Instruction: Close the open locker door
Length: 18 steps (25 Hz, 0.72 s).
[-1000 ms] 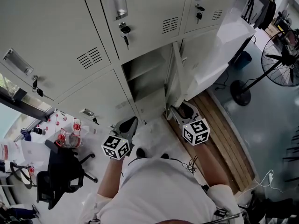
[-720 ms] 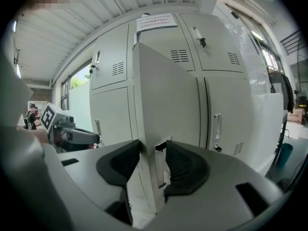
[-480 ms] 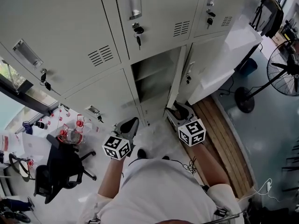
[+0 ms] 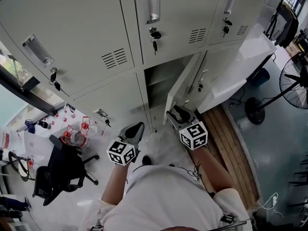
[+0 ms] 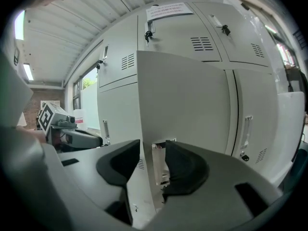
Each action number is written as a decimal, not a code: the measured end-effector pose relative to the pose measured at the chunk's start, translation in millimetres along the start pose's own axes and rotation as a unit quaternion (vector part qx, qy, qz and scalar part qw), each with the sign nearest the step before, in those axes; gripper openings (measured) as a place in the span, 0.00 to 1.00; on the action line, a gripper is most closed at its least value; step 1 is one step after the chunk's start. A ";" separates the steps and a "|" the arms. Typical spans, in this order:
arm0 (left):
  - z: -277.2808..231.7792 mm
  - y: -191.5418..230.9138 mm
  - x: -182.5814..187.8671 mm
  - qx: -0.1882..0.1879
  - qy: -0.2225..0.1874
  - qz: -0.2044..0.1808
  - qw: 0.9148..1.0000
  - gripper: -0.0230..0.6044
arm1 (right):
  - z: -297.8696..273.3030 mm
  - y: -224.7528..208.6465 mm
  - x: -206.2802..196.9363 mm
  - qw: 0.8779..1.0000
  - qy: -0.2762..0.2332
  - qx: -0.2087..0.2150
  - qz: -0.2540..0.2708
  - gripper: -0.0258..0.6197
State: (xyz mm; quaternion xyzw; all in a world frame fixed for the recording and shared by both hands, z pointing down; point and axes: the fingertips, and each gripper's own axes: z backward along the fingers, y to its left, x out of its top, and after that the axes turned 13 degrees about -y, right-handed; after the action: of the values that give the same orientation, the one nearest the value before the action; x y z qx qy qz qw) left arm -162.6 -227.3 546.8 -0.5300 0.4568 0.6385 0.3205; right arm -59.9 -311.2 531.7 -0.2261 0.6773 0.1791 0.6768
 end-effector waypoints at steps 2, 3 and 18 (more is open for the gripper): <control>0.5 4.0 1.7 0.004 -0.002 0.000 1.000 0.06 | -7.4 1.9 1.0 1.000 0.000 0.006 0.000 0.28; 0.6 5.9 2.4 0.006 -0.003 -0.001 1.000 0.06 | -11.1 2.5 1.3 1.000 0.000 0.009 0.000 0.29; -3.9 28.0 9.6 0.030 -0.014 -0.001 0.999 0.06 | -64.7 3.4 5.7 0.999 -0.004 0.037 0.002 0.28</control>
State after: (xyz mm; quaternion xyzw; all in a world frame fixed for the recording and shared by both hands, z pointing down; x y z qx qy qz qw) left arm -188.3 -242.1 544.2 -0.5114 0.4705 0.6315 0.3440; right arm -115.7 -344.2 527.1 -0.1991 0.6812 0.1559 0.6871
